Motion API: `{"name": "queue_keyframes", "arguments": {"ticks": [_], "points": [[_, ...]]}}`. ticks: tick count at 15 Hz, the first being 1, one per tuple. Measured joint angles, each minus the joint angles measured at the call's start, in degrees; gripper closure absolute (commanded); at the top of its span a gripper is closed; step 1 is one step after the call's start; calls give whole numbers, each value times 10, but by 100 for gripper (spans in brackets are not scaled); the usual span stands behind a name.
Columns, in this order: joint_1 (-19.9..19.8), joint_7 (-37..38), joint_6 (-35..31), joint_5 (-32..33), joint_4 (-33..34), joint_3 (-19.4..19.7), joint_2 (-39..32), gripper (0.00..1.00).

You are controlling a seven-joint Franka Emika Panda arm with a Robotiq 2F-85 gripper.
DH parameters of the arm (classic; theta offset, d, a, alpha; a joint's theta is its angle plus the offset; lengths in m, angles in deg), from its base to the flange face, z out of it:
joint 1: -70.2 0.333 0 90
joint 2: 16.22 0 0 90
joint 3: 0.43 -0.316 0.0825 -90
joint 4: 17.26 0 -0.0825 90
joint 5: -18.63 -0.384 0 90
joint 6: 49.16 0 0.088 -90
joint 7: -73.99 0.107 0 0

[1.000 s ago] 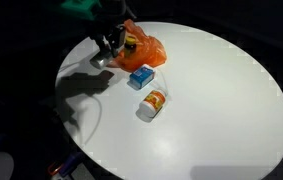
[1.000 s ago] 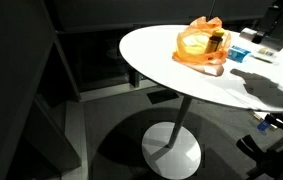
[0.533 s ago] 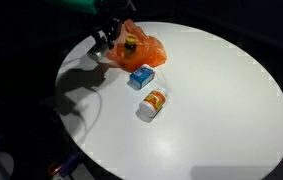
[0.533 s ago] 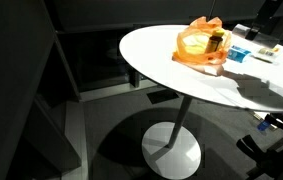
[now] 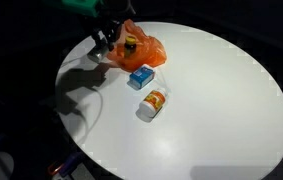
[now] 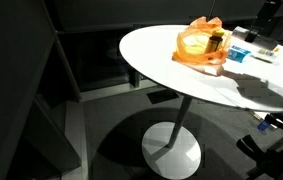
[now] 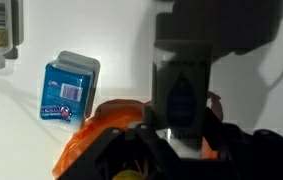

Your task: Move the lotion bottle to the plastic

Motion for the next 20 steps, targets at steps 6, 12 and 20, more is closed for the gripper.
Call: {"name": "queue_keyframes", "arguments": {"ticks": [6,12,20], "points": [[6,-9,-60,-2,9,-8,-43,75],[14,-56,-81,-47,54,-19,-105,75],[9,-61,-86,-50,124,-24,-166,75]]}}
